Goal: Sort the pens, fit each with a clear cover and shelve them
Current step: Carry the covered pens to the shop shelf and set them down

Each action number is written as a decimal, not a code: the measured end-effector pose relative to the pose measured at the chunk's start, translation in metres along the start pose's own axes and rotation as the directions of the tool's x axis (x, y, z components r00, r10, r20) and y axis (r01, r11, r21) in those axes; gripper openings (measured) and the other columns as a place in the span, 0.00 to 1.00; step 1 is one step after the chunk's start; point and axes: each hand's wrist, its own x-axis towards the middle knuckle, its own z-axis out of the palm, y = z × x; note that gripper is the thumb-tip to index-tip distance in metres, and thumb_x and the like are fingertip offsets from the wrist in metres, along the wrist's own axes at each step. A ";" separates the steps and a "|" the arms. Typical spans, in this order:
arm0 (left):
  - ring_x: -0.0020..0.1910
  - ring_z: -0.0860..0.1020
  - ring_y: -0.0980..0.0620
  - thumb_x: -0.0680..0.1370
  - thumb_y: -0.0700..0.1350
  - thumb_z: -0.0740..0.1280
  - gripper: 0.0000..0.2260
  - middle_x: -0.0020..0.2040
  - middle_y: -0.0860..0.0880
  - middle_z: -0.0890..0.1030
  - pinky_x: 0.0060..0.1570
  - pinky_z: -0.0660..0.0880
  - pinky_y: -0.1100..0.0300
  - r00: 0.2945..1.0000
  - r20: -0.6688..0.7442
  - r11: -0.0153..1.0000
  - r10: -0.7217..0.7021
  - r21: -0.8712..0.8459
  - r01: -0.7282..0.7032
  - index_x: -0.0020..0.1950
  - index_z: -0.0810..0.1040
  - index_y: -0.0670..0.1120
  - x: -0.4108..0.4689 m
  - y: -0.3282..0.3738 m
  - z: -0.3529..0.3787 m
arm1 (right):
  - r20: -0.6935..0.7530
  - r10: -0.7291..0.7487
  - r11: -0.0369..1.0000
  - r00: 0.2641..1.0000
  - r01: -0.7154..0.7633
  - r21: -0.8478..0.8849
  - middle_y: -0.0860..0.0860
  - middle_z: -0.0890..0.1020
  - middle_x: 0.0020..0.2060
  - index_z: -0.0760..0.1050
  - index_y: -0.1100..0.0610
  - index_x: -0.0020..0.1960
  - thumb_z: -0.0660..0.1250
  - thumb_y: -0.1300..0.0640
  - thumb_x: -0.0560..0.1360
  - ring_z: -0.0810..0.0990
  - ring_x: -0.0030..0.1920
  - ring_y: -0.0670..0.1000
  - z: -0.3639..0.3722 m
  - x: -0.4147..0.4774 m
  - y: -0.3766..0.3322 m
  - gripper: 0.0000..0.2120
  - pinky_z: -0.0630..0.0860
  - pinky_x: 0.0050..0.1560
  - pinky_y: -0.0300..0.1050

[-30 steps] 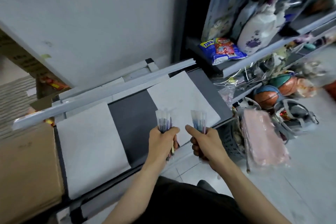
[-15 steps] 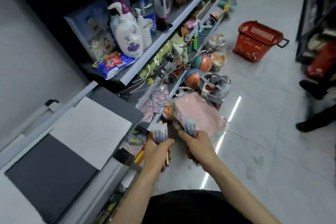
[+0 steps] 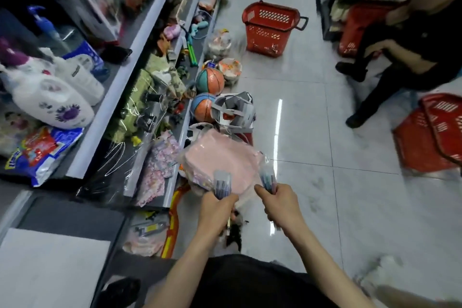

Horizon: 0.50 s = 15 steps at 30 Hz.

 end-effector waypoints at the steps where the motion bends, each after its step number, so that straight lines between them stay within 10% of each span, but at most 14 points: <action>1: 0.25 0.75 0.49 0.75 0.40 0.71 0.06 0.29 0.45 0.77 0.24 0.69 0.60 1.000 0.018 1.000 0.005 0.011 -0.005 0.39 0.77 0.43 0.013 0.010 0.004 | -0.018 0.004 1.000 1.000 -0.004 -0.005 0.52 0.73 0.26 0.68 0.53 0.33 0.69 0.42 0.72 0.73 0.28 0.53 -0.004 0.011 -0.005 0.19 0.72 0.34 0.49; 15: 0.28 0.76 0.47 0.74 0.45 0.72 0.08 0.29 0.44 0.78 0.33 0.71 0.53 0.974 0.228 1.000 -0.004 -0.016 0.008 0.37 0.78 0.44 0.141 0.135 0.079 | -0.184 0.092 0.994 0.979 -0.079 0.076 0.51 0.70 0.25 0.65 0.51 0.32 0.68 0.36 0.68 0.69 0.28 0.53 -0.049 0.138 -0.073 0.21 0.68 0.32 0.49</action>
